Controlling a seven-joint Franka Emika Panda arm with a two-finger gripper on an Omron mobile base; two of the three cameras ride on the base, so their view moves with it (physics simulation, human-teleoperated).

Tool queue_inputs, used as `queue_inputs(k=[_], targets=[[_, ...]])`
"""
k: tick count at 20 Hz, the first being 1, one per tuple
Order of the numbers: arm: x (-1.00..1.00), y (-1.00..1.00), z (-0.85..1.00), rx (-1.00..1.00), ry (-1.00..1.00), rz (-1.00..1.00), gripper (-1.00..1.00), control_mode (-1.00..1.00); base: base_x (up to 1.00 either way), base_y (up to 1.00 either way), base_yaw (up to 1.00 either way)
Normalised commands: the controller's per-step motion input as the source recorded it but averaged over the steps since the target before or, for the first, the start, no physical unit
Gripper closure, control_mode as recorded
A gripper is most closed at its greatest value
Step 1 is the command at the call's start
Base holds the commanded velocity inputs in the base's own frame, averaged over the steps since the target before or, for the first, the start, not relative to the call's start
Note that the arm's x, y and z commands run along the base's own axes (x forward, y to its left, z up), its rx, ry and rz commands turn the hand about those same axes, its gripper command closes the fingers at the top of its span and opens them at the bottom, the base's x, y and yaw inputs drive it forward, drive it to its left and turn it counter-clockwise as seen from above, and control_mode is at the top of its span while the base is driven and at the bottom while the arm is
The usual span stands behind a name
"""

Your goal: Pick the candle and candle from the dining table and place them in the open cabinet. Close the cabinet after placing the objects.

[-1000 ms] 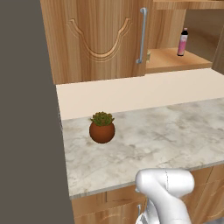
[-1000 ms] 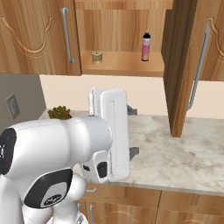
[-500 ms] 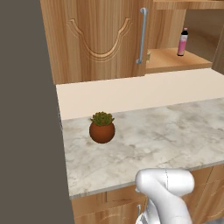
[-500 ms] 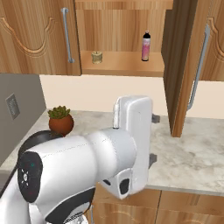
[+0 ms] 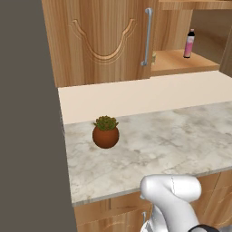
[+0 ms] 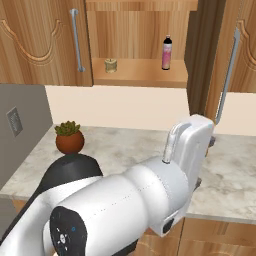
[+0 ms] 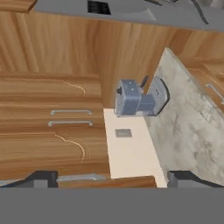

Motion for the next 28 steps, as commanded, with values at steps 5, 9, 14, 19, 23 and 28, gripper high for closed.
queue_inputs(k=[5,9,14,19,23,28], targets=[[0.14,-0.35,0.12,0.14,-0.01,-0.08,-1.0,-1.0,0.0,0.0,0.0],[0.17,-0.31,0.03,0.14,0.0,-0.04,-1.0,-1.0,0.0,0.0,0.0],[0.4,-0.27,0.0,0.11,0.01,-0.03,-1.0,-1.0,0.0,0.0,0.0],[0.26,-0.14,0.0,0.07,0.0,0.0,-1.0,-1.0,0.0,0.0,0.0],[0.24,-0.09,0.0,0.05,0.0,0.04,-1.0,-1.0,0.0,0.0,0.0],[0.25,-0.13,-0.02,0.02,0.0,0.09,-1.0,-1.0,0.0,0.0,0.0]])
